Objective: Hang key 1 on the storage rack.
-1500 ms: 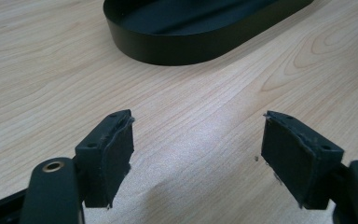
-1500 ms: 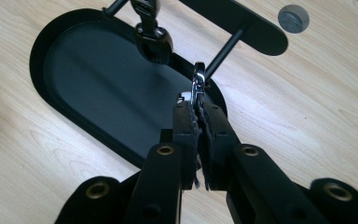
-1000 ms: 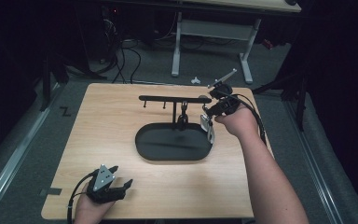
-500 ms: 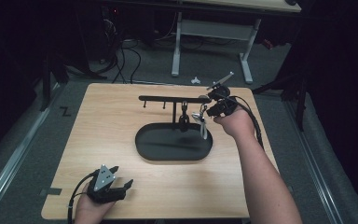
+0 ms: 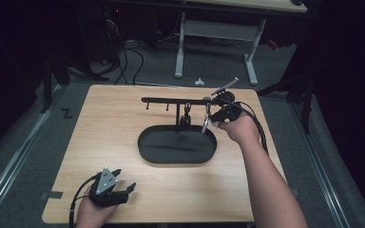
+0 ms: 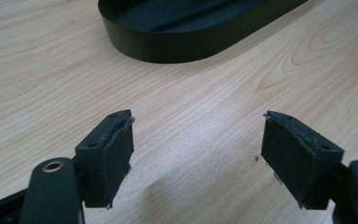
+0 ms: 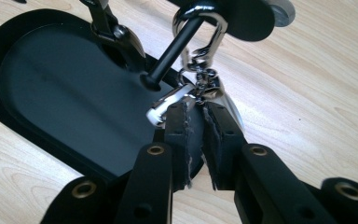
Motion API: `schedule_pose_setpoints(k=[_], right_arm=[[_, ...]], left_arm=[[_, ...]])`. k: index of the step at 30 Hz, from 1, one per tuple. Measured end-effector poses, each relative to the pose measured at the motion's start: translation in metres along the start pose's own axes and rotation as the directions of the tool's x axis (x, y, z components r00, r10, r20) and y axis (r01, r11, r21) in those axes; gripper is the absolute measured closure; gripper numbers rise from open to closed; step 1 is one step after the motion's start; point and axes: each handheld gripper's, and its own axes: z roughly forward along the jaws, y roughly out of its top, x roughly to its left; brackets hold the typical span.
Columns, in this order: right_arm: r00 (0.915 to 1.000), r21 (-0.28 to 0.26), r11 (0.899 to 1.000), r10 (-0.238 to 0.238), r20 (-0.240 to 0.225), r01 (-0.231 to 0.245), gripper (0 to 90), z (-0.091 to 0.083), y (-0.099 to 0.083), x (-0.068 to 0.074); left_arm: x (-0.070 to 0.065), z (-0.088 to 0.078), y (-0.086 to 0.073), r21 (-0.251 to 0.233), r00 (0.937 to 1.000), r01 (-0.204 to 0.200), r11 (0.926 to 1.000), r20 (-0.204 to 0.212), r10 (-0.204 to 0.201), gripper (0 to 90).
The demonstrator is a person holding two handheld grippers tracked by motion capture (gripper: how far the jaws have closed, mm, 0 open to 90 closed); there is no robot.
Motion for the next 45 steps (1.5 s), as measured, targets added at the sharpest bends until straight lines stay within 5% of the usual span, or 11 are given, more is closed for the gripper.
schedule_pose_setpoints(k=[9,21,32,38,45], right_arm=[[0.9999,-0.005,1.0,-0.01,0.012,0.01,75.8,-0.002,-0.011,0.003],[0.9998,-0.034,0.999,-0.016,-0.01,0.016,62.6,0.011,-0.049,0.01],[0.9996,-0.133,0.991,-0.027,-0.005,0.026,49.1,0.023,-0.096,0.019],[1.0,-0.21,0.978,-0.003,0.002,0.004,44.0,0.033,-0.135,0.017],[0.997,-0.311,0.947,0.072,-0.028,-0.077,42.1,0.045,-0.189,0.011]], left_arm=[[-0.002,0.002,0.001,0.003,1.0,-0.007,1.0,0.003,0.007,25.5],[-0.005,0.005,0.003,0.009,0.9997,-0.02,0.9998,0.016,0.019,25.4],[-0.013,0.006,0.01,-0.014,0.9985,-0.051,0.9986,0.019,0.052,24.9],[-0.015,0.007,0.012,-0.015,0.9978,-0.061,0.998,0.024,0.061,24.7],[-0.019,0.01,0.014,-0.016,0.9977,-0.063,0.9979,0.022,0.064,24.7]])
